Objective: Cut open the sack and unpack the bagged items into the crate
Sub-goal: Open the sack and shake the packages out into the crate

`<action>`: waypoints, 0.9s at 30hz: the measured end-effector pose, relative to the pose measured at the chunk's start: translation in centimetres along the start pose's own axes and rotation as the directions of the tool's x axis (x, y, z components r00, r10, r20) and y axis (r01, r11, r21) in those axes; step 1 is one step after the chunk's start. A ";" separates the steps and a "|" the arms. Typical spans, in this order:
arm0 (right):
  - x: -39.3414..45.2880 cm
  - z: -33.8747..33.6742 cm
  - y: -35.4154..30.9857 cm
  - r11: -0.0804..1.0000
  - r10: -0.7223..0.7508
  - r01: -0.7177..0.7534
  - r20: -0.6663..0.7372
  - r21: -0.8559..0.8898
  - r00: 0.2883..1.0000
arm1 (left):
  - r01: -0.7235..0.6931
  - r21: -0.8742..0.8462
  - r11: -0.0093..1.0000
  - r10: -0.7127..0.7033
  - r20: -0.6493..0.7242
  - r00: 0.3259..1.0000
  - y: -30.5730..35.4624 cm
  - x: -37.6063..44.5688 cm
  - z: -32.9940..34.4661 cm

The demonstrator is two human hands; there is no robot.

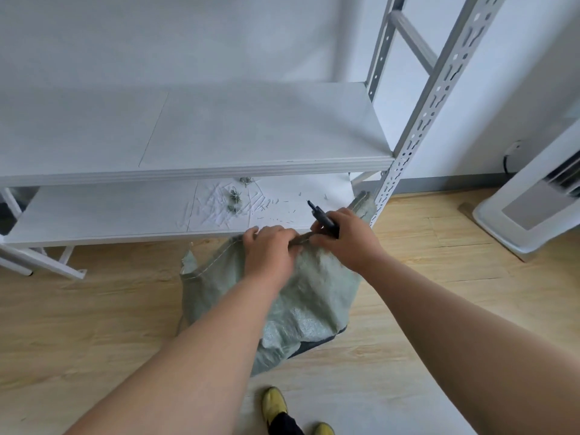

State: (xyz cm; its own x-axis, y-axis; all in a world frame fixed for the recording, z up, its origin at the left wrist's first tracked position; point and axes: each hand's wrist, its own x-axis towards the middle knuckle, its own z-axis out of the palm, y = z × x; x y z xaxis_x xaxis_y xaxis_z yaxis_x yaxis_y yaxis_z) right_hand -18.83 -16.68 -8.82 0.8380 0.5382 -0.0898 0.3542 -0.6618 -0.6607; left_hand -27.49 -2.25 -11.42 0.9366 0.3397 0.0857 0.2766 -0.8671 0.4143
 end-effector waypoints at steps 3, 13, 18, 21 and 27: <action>1.4 -1.8 1.4 0.930 0.155 -0.128 0.052 -0.344 0.987 | -0.012 -0.121 0.993 0.007 -0.043 0.999 -1.2 0.5 -0.1; 2.3 -2.0 4.2 0.975 0.186 -0.217 -0.356 -0.048 0.916 | -0.036 0.015 0.999 0.037 -0.061 0.997 -1.9 4.2 -1.9; 3.5 -2.5 5.4 0.978 0.207 -0.203 -0.332 0.049 0.920 | 0.080 -0.087 0.993 -0.092 -0.152 0.984 -2.0 5.4 -1.8; 4.3 -2.6 4.9 0.983 0.177 -0.181 -0.113 -0.029 0.978 | 0.073 -0.044 0.996 -0.072 0.011 0.997 -0.9 5.3 -1.1; 5.4 -3.6 5.0 0.984 0.155 -0.132 -0.226 0.116 0.962 | 0.246 -0.143 0.959 -0.265 -0.137 0.954 0.0 4.8 -1.0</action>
State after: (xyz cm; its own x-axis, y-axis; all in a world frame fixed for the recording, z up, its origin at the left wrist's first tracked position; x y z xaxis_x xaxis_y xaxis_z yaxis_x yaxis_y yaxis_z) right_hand -11.04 -18.99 -9.97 0.9547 0.2968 -0.0206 0.1901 -0.6616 -0.7253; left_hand -23.21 -0.27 -10.07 0.7910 0.6042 0.0961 0.4648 -0.6957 0.5478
